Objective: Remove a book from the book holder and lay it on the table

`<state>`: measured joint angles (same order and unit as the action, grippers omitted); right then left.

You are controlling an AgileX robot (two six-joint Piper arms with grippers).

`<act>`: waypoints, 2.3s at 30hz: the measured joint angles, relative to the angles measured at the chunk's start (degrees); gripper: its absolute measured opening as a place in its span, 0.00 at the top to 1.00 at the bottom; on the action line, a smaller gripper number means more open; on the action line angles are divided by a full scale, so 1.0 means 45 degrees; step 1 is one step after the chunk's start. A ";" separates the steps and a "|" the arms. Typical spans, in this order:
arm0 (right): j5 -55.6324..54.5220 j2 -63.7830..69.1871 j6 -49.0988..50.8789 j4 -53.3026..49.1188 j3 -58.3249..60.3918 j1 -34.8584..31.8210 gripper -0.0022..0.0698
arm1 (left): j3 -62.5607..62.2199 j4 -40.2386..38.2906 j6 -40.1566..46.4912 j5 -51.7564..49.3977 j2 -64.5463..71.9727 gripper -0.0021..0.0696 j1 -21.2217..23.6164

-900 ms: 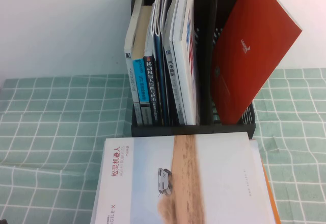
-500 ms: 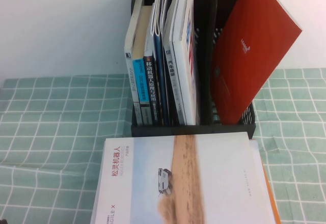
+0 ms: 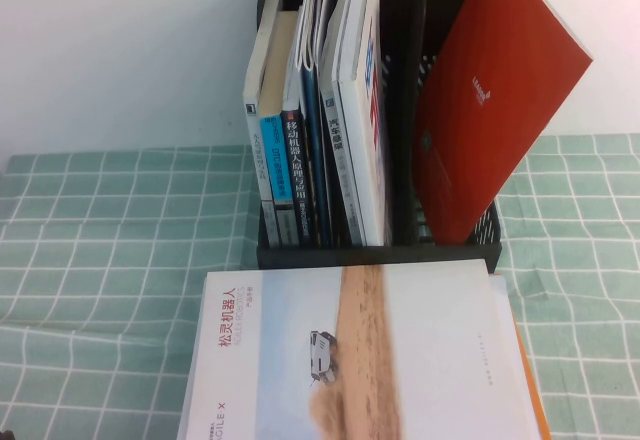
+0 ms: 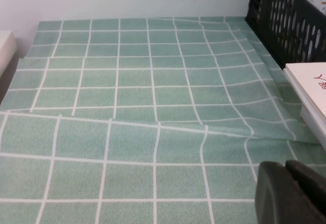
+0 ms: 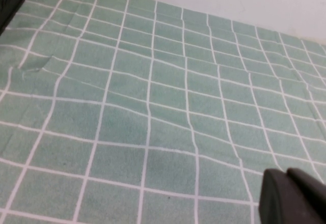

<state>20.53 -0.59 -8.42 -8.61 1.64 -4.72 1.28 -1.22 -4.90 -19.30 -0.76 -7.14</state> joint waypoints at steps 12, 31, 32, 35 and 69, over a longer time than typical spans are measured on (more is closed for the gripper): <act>-0.0026 0.0000 0.0000 -0.0205 0.0000 0.0000 0.97 | 0.0007 0.0272 0.0000 0.0277 0.0000 0.97 0.0000; -0.7029 0.0000 0.2026 -0.0262 0.0000 0.0000 0.97 | 0.0101 -0.0032 -0.0583 0.9861 0.0000 0.97 -0.0029; -0.7124 0.0000 0.2027 -0.0262 0.0000 0.0000 0.97 | 0.0101 -0.0031 -0.0607 1.0104 0.0000 0.97 -0.0029; -0.7320 0.0000 0.1762 -0.0285 0.0000 0.0000 0.97 | 0.0101 -0.0031 -0.0635 1.0962 0.0000 0.97 -0.0029; 0.0779 0.1505 -0.0639 0.1215 -0.6248 0.0000 0.97 | -0.3676 -0.6270 0.2269 0.3585 0.1984 0.97 -0.0029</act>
<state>24.03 6.18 -11.30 -3.14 -26.48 -4.72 -15.26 -29.44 5.31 -3.16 8.17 -7.27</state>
